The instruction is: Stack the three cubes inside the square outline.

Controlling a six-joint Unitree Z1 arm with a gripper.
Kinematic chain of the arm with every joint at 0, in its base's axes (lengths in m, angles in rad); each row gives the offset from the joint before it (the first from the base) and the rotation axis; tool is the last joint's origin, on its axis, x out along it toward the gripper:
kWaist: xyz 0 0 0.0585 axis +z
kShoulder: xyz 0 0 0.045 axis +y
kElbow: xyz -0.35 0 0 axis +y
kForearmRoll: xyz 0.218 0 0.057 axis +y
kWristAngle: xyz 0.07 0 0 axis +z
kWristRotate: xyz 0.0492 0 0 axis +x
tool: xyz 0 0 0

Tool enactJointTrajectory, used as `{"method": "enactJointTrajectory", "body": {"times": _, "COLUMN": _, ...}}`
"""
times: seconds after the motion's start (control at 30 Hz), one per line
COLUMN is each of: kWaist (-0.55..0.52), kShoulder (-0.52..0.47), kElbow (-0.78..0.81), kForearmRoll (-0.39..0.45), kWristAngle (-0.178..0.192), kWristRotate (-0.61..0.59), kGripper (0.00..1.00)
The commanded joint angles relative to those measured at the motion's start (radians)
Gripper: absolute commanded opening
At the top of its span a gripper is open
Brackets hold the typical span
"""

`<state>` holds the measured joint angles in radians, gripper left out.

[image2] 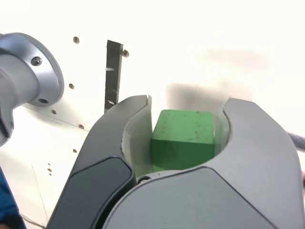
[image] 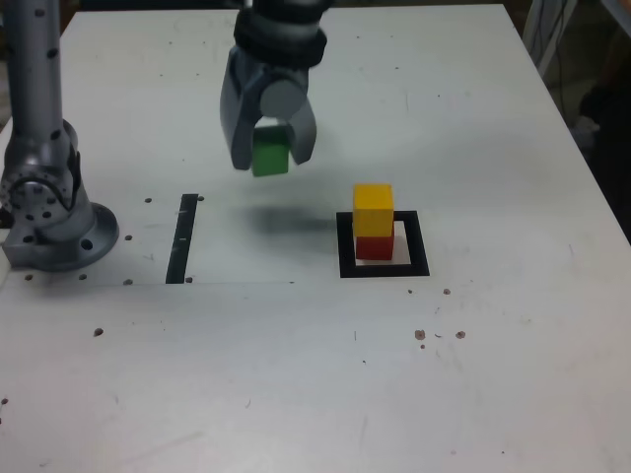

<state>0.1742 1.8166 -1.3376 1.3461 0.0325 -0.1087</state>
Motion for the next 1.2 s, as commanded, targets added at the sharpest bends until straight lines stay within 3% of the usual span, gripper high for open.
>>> {"method": "enactJointTrajectory", "body": {"times": 0.0, "kWaist": -0.031, "kShoulder": -0.014, "kElbow": -0.089, "kForearmRoll": 0.07, "kWristAngle": 0.018, "kWristRotate": 0.003, "kGripper": 0.24}}
{"method": "enactJointTrajectory", "body": {"times": 0.17, "kWaist": -0.125, "kShoulder": -0.017, "kElbow": -0.293, "kForearmRoll": 0.179, "kWristAngle": 0.041, "kWristRotate": 0.02, "kGripper": 0.23}}
{"method": "enactJointTrajectory", "body": {"times": 0.53, "kWaist": -0.3, "kShoulder": 0.109, "kElbow": -0.517, "kForearmRoll": 0.224, "kWristAngle": 0.034, "kWristRotate": 0.01, "kGripper": 0.23}}
{"method": "enactJointTrajectory", "body": {"times": 1.17, "kWaist": -0.299, "kShoulder": 0.239, "kElbow": -0.547, "kForearmRoll": 0.212, "kWristAngle": 0.015, "kWristRotate": 0.027, "kGripper": 0.27}}
